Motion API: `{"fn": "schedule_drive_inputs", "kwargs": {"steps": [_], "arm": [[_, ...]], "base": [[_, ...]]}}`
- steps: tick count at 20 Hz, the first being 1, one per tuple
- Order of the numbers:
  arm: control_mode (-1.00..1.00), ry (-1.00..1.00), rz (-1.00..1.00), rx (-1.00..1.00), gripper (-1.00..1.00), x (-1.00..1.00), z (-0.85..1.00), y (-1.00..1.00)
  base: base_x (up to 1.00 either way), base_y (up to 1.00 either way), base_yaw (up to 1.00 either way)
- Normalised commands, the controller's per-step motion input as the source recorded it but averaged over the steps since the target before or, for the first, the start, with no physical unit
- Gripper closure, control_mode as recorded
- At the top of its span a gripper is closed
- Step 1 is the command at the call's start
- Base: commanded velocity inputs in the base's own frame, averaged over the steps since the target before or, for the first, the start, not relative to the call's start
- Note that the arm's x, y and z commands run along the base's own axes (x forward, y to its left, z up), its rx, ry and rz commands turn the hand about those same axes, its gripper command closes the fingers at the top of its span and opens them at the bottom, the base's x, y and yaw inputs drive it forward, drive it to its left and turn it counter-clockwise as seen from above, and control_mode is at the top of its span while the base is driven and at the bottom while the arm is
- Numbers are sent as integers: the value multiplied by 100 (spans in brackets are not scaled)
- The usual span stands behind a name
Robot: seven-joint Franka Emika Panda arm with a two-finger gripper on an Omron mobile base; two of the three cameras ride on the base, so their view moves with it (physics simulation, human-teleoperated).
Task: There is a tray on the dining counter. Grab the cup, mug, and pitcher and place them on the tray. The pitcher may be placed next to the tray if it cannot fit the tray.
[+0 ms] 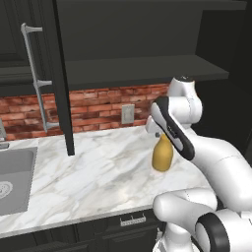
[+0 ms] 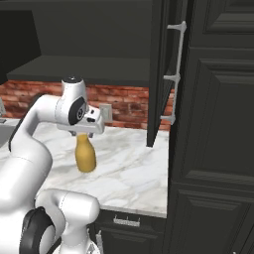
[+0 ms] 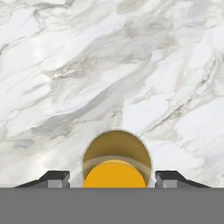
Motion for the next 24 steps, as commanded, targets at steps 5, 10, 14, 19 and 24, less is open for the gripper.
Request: {"fn": "schedule_drive_inputs", "kwargs": {"steps": [5, 10, 14, 19, 24], "arm": [[-100, 0, 0, 0, 100, -3, 34, 0], [-100, 0, 0, 0, 100, -13, 21, 0], [100, 0, 0, 0, 100, -4, 2, 0], [100, 0, 0, 0, 100, 0, 0, 0], [100, 0, 0, 0, 100, 0, 0, 0]], "base": [[0, 0, 0], [0, 0, 0], [-33, 0, 0], [-95, 6, 7], [-75, 35, 32]]}}
